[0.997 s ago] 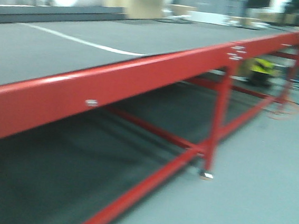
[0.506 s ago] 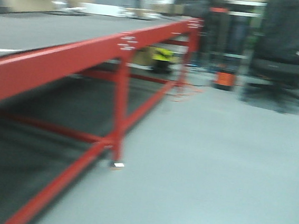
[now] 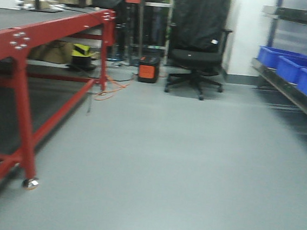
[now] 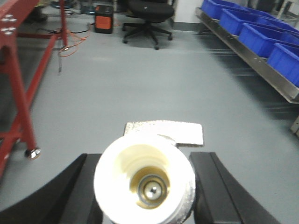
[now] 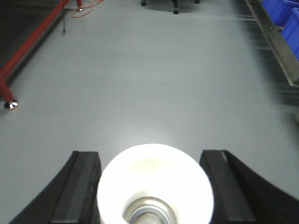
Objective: Place valve from conveyor to right shelf box
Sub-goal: 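Drive the base with held valves to the shelf of blue bins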
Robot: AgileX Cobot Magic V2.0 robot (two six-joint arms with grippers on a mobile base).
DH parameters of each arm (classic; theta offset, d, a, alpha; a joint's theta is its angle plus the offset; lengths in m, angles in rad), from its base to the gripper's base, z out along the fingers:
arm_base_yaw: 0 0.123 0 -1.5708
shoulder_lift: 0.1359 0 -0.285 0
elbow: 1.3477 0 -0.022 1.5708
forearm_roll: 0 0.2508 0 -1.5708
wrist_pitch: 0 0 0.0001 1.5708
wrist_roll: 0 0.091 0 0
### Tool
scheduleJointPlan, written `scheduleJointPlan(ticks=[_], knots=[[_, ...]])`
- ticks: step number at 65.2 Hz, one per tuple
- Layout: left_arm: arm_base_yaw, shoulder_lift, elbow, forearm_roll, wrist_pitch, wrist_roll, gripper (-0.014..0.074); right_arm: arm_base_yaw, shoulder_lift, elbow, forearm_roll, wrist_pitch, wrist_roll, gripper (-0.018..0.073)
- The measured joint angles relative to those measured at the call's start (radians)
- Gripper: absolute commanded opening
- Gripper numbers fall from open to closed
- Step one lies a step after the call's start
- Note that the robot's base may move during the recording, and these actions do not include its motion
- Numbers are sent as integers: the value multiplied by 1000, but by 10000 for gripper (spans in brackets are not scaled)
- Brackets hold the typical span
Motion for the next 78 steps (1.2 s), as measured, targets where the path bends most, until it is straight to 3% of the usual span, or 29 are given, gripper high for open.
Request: scheduleJointPlan(ticks=[78], knots=[[0, 0, 0, 0, 0, 0, -111, 0, 0, 0, 2, 0, 0, -162]])
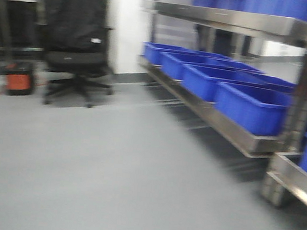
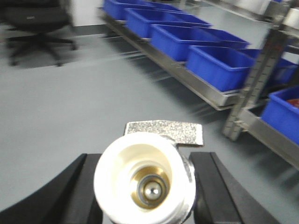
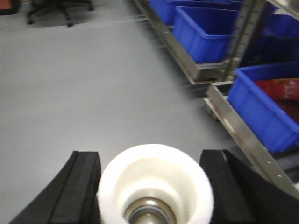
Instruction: Place valve from conveyor to right shelf box
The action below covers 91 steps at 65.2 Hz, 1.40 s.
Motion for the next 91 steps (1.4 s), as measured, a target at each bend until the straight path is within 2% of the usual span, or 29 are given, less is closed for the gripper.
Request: scheduleJointPlan(ticks=[91], knots=[[0, 0, 0, 0, 0, 0, -111, 0, 0, 0, 0, 0, 0, -162]])
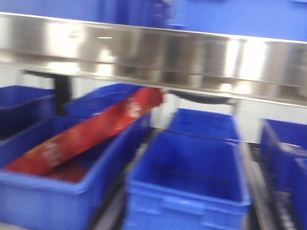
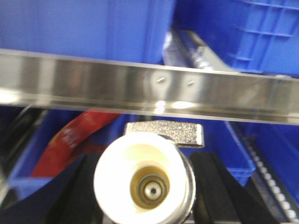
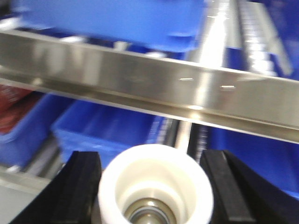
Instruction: Place valve from conveyor to right shelf box
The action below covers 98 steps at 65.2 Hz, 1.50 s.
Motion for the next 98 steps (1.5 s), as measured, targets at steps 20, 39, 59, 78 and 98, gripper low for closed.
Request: scheduleJointPlan(ticks=[20, 39, 59, 78, 98], knots=[[0, 0, 0, 0, 0, 0, -111, 0, 0, 0, 0, 0, 0, -162], [0, 0, 0, 0, 0, 0, -111, 0, 0, 0, 0, 0, 0, -162], [0, 0, 0, 0, 0, 0, -111, 0, 0, 0, 0, 0, 0, -162], [0, 0, 0, 0, 0, 0, -111, 0, 0, 0, 0, 0, 0, -162], [0, 0, 0, 0, 0, 0, -111, 0, 0, 0, 0, 0, 0, -162]])
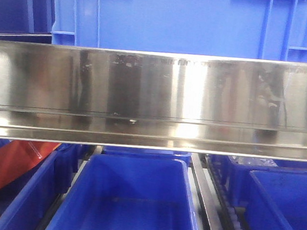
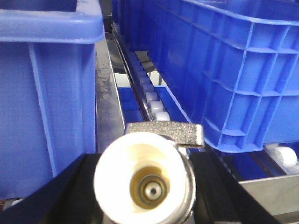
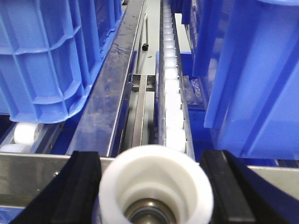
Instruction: Place valve from conveyor to right shelf box
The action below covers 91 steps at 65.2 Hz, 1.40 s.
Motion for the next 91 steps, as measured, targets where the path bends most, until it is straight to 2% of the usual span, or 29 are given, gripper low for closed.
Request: scheduleJointPlan(ticks=[37, 52, 62, 68, 78, 91], knots=[[0, 0, 0, 0, 0, 0, -111, 0, 0, 0, 0, -4, 0, -162], [0, 0, 0, 0, -61, 0, -111, 0, 0, 0, 0, -24, 0, -162], [0, 0, -2, 0, -60, 0, -111, 0, 0, 0, 14, -30, 0, -162], [0, 12, -50, 1, -4, 33, -111, 0, 0, -22, 47, -23, 0, -162], [0, 81, -190, -1, 95, 143, -111, 16, 27, -126, 67, -27, -2, -162], [-4, 249, -398, -74, 143, 170, -111, 83, 137, -295, 68, -39, -6, -162]])
